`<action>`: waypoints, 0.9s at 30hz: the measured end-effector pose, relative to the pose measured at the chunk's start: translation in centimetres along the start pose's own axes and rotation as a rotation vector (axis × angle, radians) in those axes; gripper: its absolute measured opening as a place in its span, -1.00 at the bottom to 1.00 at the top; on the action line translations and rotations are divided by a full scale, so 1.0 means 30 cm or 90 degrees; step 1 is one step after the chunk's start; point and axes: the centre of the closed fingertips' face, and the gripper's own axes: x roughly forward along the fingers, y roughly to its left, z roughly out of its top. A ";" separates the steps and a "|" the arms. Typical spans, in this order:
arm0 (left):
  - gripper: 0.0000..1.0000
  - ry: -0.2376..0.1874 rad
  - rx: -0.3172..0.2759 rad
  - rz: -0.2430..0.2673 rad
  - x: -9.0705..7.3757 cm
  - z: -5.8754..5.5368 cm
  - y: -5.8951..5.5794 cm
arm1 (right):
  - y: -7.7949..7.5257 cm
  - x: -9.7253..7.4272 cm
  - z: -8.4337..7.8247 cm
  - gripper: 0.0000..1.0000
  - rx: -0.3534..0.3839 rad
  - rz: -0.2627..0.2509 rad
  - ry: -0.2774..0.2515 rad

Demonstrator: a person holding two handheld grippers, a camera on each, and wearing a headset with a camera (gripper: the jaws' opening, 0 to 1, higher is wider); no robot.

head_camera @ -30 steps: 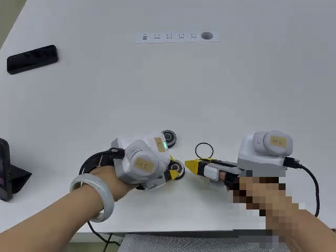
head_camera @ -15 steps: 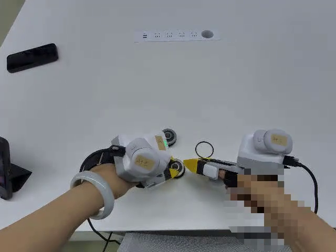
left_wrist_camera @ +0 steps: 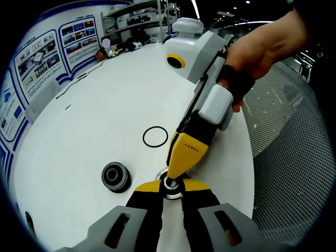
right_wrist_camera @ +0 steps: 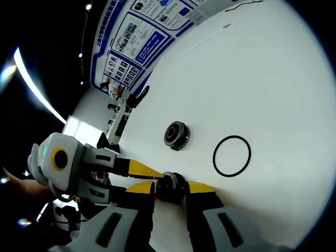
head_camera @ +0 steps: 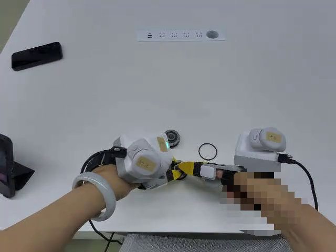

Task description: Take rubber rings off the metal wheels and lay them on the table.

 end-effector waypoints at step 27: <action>-0.73 0.000 0.001 0.001 0.000 -0.001 0.001 | 0.030 -0.014 -0.020 -0.47 0.061 0.044 0.030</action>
